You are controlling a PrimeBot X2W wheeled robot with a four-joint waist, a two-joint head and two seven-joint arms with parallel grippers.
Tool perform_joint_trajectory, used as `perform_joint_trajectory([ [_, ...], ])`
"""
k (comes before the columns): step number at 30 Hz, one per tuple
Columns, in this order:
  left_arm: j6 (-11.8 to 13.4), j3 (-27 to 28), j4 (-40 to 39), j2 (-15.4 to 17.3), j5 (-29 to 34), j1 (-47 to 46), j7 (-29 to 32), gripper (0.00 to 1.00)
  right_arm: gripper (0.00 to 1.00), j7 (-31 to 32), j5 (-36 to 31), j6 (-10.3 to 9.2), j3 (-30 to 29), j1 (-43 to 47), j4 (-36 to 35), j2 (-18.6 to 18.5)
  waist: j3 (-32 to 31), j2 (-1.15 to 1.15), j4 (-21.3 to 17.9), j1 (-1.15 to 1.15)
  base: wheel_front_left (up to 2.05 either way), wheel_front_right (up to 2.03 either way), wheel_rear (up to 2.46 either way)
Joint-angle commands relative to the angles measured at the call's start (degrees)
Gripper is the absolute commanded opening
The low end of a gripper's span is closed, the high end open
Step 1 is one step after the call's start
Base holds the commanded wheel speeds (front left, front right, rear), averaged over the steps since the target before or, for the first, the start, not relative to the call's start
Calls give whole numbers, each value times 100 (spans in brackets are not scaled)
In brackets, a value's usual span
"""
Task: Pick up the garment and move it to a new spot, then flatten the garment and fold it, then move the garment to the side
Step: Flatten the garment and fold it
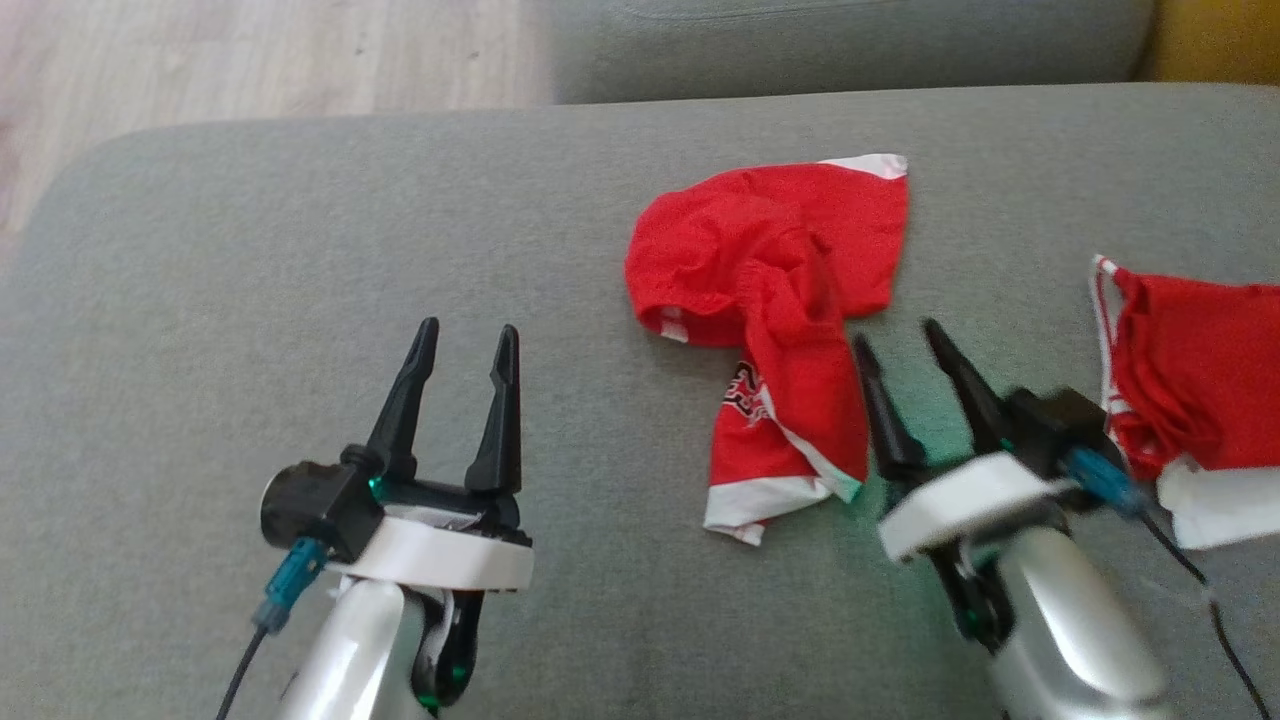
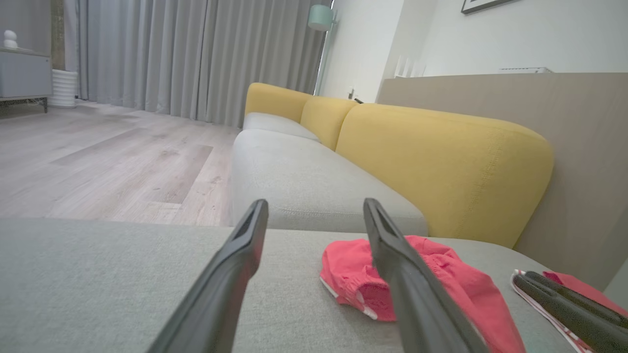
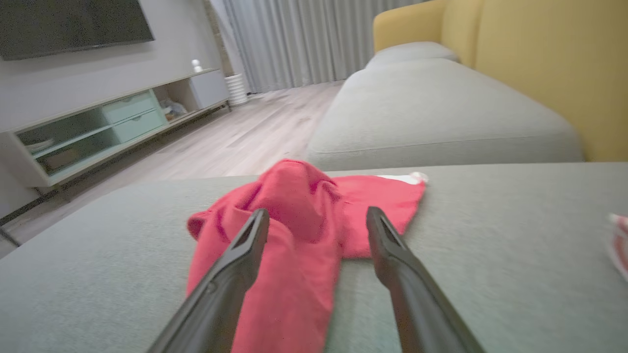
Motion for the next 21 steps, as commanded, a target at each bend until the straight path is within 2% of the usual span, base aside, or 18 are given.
perform_joint_trajectory([
  [1,-17,238,-160,8,38,-136,-29,100,100,-69,-106,-4,-153,201,-394,66,-59,0,-147,0,0,0,0],
  [5,-68,286,-108,8,25,-154,-29,100,100,-75,-75,-4,-620,908,-984,66,-23,0,-429,0,0,0,0],
  [10,-185,51,218,18,64,-509,-11,100,100,-76,58,-4,-871,1142,-1390,66,167,0,-709,0,0,0,0],
  [16,-274,-626,1038,26,-317,-1357,913,100,100,-77,15,-4,-742,1094,-1582,66,416,0,-1044,0,0,0,0],
  [21,-281,-820,1552,65,-692,-1834,1387,100,100,-77,67,-4,-708,1053,-1641,66,554,0,-1321,0,0,0,0],
])
